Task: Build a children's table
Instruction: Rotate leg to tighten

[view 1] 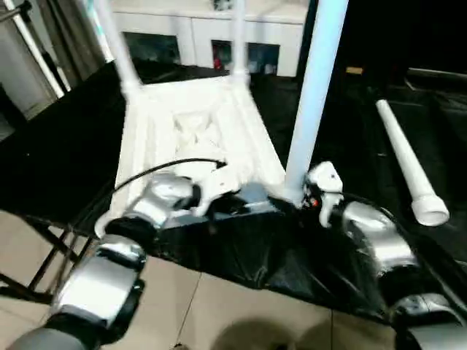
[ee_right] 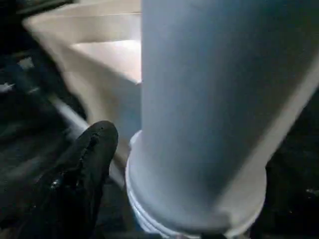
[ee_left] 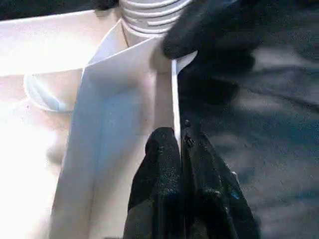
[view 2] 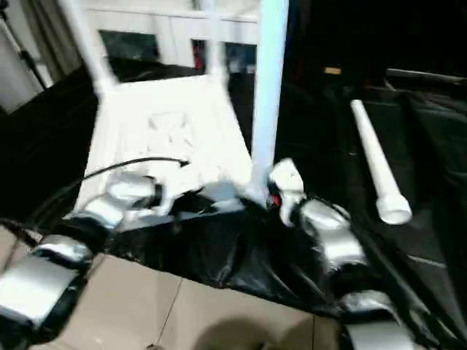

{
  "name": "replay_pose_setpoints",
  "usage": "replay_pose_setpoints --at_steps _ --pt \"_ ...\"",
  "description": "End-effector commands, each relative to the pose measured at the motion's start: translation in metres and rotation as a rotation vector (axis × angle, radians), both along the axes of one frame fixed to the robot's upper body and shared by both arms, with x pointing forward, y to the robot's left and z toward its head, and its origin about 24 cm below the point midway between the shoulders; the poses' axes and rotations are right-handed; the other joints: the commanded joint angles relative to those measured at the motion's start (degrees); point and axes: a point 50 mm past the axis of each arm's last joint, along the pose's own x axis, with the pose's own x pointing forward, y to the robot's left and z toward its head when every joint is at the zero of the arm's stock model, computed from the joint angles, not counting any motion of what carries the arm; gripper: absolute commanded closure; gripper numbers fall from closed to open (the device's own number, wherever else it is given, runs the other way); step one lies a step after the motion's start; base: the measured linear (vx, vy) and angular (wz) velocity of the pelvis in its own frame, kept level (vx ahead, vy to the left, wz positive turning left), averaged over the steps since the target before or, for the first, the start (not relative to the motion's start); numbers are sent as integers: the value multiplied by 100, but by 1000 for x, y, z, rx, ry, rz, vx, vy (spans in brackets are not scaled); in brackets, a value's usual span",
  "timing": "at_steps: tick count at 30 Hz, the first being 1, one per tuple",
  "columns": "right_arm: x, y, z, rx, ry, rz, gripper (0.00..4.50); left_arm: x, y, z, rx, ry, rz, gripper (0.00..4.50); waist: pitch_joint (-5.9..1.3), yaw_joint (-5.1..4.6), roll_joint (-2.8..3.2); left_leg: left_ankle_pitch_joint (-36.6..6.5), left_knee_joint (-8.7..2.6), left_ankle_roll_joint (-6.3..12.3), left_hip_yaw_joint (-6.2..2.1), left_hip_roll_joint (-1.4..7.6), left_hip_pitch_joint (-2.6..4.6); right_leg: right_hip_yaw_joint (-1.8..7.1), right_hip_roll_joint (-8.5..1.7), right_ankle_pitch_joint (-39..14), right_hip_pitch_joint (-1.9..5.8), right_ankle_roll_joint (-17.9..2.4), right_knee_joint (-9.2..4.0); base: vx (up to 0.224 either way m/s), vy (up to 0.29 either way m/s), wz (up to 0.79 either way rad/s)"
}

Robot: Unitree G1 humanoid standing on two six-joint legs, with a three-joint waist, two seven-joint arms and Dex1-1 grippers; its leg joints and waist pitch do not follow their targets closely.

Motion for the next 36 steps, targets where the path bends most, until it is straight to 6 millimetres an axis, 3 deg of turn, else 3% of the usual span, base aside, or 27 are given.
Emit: replay_pose_setpoints --at_steps 1,4,5,9,10,16,22,24,26,27,29,32,33,35,36 --pt "-9 5 4 -2 21 149 57 -4 -1 0 29 2 -85 450 -439 17 -69 -1099 -352 818 20 129 56 221 -258 -740 349 -1588 -283 0 0 0" --pt "-11 2 4 -7 40 192 57 -5 3 0 37 7 -100 450 -428 44 -70 -1167 -366 739 20 134 54 227 -273 -841 347 -1568 -284 0 0 0" --pt "-13 0 3 -10 56 218 84 -6 6 1 44 14 -114 450 -425 48 -74 -1215 -368 701 23 126 55 228 -277 -958 350 -1548 -300 0 0 0" --pt "-14 -2 5 -12 72 259 96 -7 11 2 55 29 -144 450 -418 58 -86 -1250 -372 620 22 125 54 231 -284 -1205 344 -1461 -323 0 0 0" --pt "-14 -2 5 -12 72 259 122 -7 11 2 55 29 -144 450 -420 58 -89 -1215 -370 622 22 123 47 231 -281 -1194 349 -1456 -316 0 0 0" --pt "-16 -3 7 -5 85 290 161 -9 18 1 77 42 -168 450 -431 66 -75 -1141 -368 629 20 133 57 231 -278 -1018 340 -1510 -297 0 0 0" --pt "-19 2 2 36 90 245 174 -8 16 -1 69 29 -138 450 -432 79 -82 -1047 -365 643 17 130 47 231 -277 -939 351 -1504 -280 0 0 0" --pt "-16 7 -3 55 71 128 174 -4 7 -1 51 -1 -68 450 -416 84 -80 -1148 -376 585 23 137 67 233 -284 -1133 325 -1460 -312 0 0 0" --pt "-12 9 -6 65 64 37 175 -1 2 -2 46 -11 -32 450 -393 64 -97 -1370 -397 415 15 112 83 222 -290 -1751 316 -1283 -374 0 0 0" --pt "-6 12 -10 65 44 -86 175 2 -7 -2 42 -29 14 450 -384 42 -122 -1396 -406 372 17 114 89 231 -291 -1885 303 -1231 -396 0 0 0" --pt "-2 17 -15 80 37 -213 175 3 -21 -3 13 -26 58 450 -354 -40 -95 -1630 -430 183 -11 90 99 216 -296 -2459 280 -1041 -454 0 0 0" --pt "7 31 -21 74 33 -381 176 1 -49 -5 -21 -27 82 450 -336 -126 -105 -1861 -429 155 -25 47 110 181 -278 -2899 258 -838 -543 0 0 0" --pt "8 34 -21 71 30 -406 176 1 -53 -6 -25 -30 85 450 -342 -133 -83 -1870 -422 150 -32 45 115 180 -286 -2923 252 -829 -544 0 0 0" --pt "11 39 -21 49 20 -456 176 0 -62 -6 -32 -36 96 450 -339 -195 -100 -1906 -411 222 -25 25 109 171 -268 -2952 236 -796 -578 0 0 0" --pt "14 46 -19 52 8 -467 176 -2 -68 -8 -31 -38 94 450 -342 -196 -54 -1923 -408 238 -31 24 112 167 -274 -2954 238 -792 -579 0 0 0"
